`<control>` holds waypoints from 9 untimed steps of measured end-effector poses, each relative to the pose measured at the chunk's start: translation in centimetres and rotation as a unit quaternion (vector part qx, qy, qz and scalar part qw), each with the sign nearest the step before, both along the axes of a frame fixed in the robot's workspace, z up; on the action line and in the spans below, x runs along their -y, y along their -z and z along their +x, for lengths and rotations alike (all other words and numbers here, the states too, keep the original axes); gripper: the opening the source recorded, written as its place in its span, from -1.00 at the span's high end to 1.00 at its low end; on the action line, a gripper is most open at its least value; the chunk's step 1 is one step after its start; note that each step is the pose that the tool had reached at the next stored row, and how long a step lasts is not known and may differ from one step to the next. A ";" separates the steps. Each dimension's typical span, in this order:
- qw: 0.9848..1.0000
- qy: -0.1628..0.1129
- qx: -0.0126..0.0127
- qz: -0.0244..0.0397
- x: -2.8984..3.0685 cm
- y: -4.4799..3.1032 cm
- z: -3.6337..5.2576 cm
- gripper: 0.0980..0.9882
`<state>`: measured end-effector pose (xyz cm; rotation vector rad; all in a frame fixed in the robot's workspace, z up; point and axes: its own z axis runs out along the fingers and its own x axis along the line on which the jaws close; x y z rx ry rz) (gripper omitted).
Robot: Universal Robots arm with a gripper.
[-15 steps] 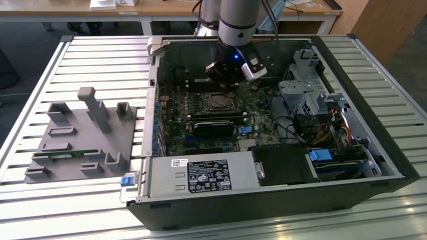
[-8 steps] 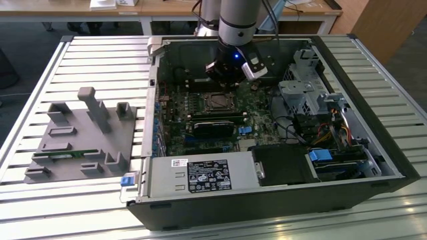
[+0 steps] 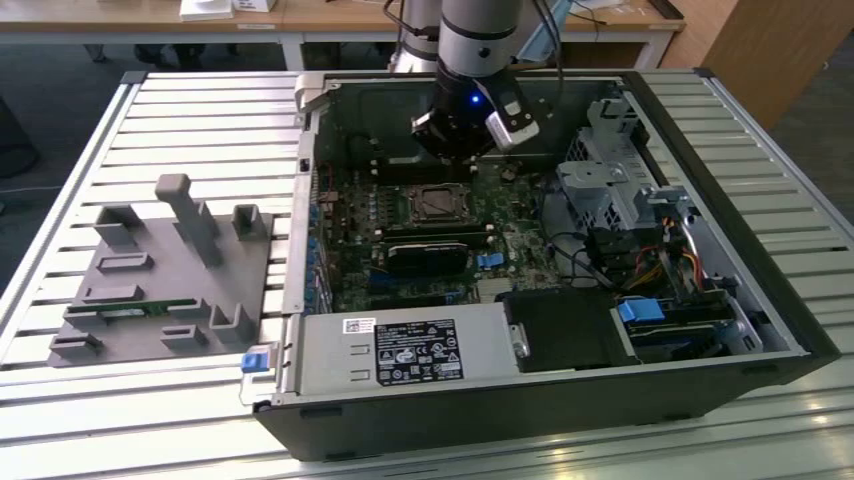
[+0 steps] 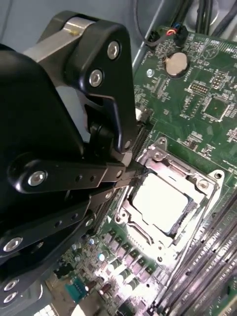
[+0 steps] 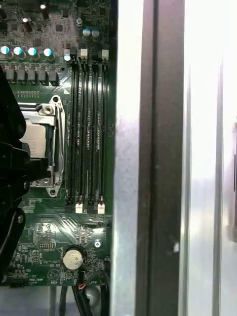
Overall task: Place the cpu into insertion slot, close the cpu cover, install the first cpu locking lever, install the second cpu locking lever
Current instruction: 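Install the second cpu locking lever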
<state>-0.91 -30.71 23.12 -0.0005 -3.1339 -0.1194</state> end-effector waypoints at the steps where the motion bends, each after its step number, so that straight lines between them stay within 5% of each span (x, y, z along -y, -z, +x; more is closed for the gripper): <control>1: 1.000 0.000 0.000 0.000 0.88 0.00 -0.02 0.98; 9: 1.000 0.000 0.000 0.000 3.42 0.31 -0.03 0.98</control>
